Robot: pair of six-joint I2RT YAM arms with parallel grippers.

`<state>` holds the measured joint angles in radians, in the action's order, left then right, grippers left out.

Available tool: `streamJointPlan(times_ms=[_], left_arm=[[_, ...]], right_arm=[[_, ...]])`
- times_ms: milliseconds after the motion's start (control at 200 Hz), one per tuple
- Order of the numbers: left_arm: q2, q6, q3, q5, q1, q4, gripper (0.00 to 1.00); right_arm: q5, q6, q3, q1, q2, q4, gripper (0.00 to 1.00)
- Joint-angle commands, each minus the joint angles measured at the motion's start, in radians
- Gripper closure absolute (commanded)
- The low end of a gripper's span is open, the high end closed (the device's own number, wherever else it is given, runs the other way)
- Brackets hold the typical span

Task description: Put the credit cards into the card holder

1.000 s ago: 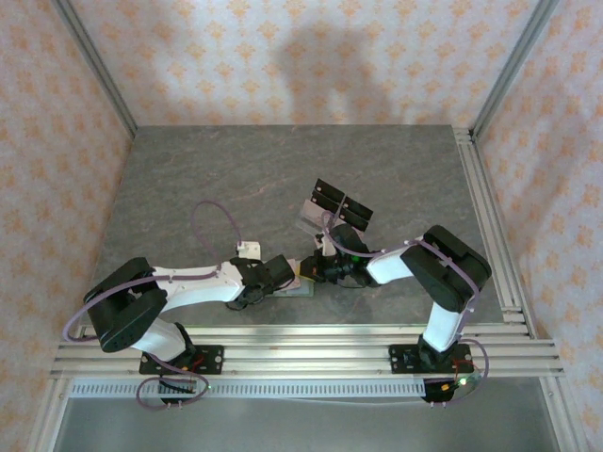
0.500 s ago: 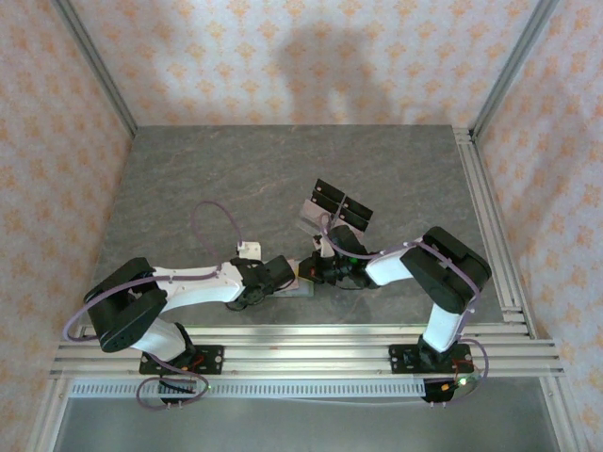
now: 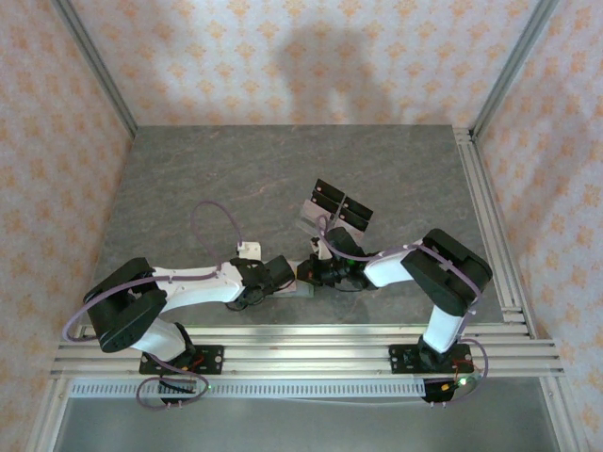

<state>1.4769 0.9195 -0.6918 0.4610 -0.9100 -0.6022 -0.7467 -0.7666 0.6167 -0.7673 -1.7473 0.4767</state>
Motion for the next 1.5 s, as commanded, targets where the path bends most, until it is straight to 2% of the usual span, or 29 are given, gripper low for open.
streamJointPlan(times_ms=[0, 150, 300, 410, 601, 756, 886, 1036, 1096, 1231, 1496], left_arm=[[-0.009, 0.01, 0.025, 0.004, -0.013, -0.033, 0.0], [-0.012, 0.013, 0.023, 0.004, -0.013, -0.033, 0.0], [-0.032, 0.021, 0.002, 0.009, -0.013, -0.057, 0.0], [-0.068, 0.033, -0.021, 0.024, -0.014, -0.089, 0.0], [-0.128, 0.046, -0.06, 0.042, 0.005, -0.148, 0.0], [-0.143, 0.031, -0.054, 0.036, 0.051, -0.169, 0.0], [-0.153, 0.015, -0.018, 0.025, 0.079, -0.154, 0.0], [-0.163, 0.008, 0.03, 0.013, 0.097, -0.136, 0.0], [-0.167, 0.007, 0.05, 0.004, 0.099, -0.123, 0.0], [-0.163, 0.009, 0.088, -0.012, 0.1, -0.101, 0.0], [-0.152, 0.004, 0.11, -0.03, 0.1, -0.072, 0.0]], right_arm=[[0.015, 0.027, 0.014, -0.017, 0.01, -0.064, 1.0], [0.002, 0.042, 0.03, -0.018, 0.005, -0.085, 1.0], [0.003, 0.053, 0.042, -0.018, 0.013, -0.107, 0.83], [0.007, 0.066, 0.055, -0.018, 0.03, -0.139, 0.75], [0.03, 0.121, 0.091, -0.018, 0.084, -0.259, 0.64], [0.072, 0.188, 0.133, -0.018, 0.142, -0.406, 0.6], [0.095, 0.247, 0.186, -0.018, 0.166, -0.526, 0.63], [0.13, 0.316, 0.265, -0.018, 0.149, -0.686, 0.87], [0.137, 0.332, 0.286, -0.018, 0.139, -0.724, 0.93], [0.139, 0.352, 0.318, -0.018, 0.107, -0.775, 0.97], [0.13, 0.355, 0.334, -0.024, 0.061, -0.791, 0.97]])
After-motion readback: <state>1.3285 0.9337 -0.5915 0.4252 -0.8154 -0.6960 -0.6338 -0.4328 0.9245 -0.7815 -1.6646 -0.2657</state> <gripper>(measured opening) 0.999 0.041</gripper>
